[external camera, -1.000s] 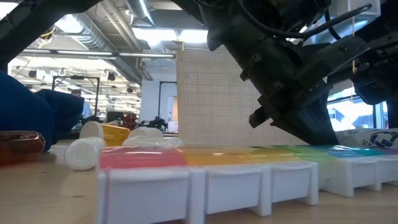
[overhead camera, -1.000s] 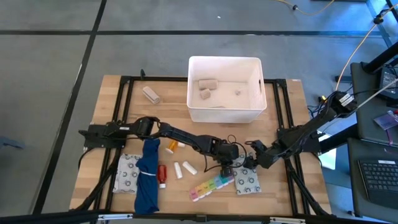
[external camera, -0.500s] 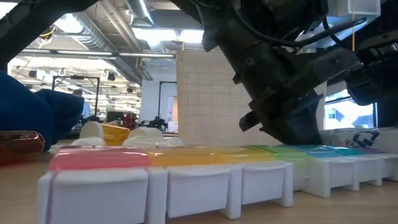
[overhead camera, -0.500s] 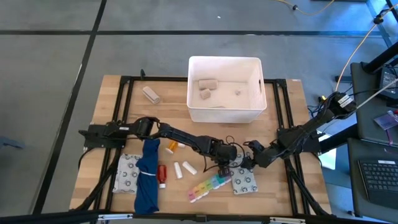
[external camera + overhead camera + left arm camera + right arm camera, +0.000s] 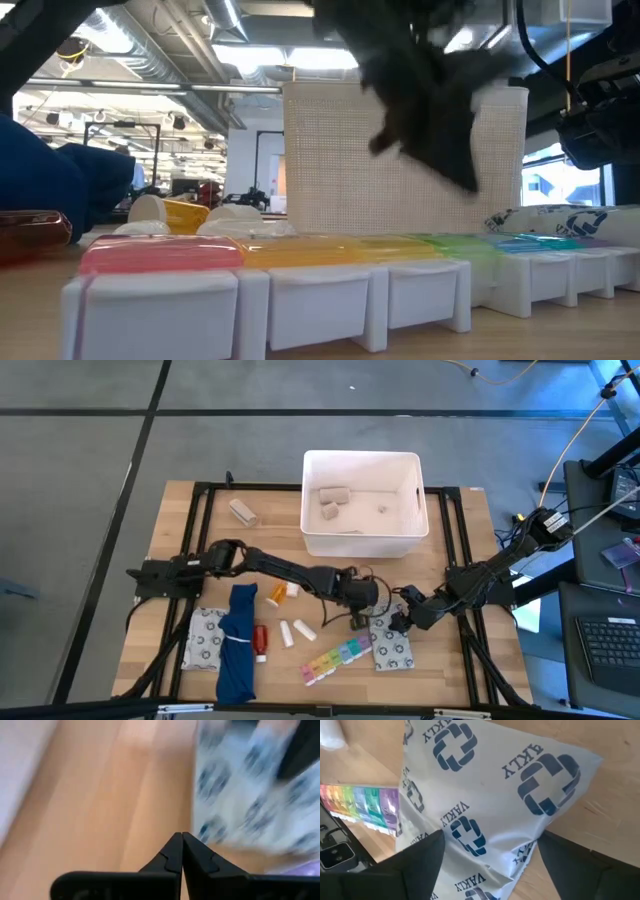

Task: Pick & place medical supplies in basket/bin
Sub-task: Put the white mailer bag into the white container

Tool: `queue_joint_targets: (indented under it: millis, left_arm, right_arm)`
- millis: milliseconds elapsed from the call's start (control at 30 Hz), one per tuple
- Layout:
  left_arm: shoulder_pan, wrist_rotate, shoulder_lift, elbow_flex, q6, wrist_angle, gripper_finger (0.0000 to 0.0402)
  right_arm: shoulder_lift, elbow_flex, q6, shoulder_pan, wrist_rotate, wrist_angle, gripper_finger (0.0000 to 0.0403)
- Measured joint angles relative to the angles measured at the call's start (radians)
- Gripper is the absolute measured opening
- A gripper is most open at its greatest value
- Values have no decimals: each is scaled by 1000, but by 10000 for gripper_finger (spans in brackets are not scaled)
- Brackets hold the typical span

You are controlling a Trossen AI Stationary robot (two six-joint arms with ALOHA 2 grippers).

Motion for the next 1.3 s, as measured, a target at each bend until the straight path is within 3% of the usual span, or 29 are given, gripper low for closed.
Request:
queue_joint_targets:
  millis: [233,533,900,1133,1300]
  left_arm:
    - [-18,126,2,0,-66,233,1]
    - [-61,53,16,2,-103,233,2]
    - [-46,211,101,1,-201,254,1]
    - [-43,183,93,6,-153,131,2]
    - [-54,181,112,7,-148,142,2]
  right_arm:
    - [0,0,0,0,-2,0,320]
    - [1,-2,-34,1,-8,27,320]
    - [1,-2,-57,-1,-29,63,320]
    - [0,-2,-55,-5,-5,65,320]
    - [1,-3,-58,-8,41,111,320]
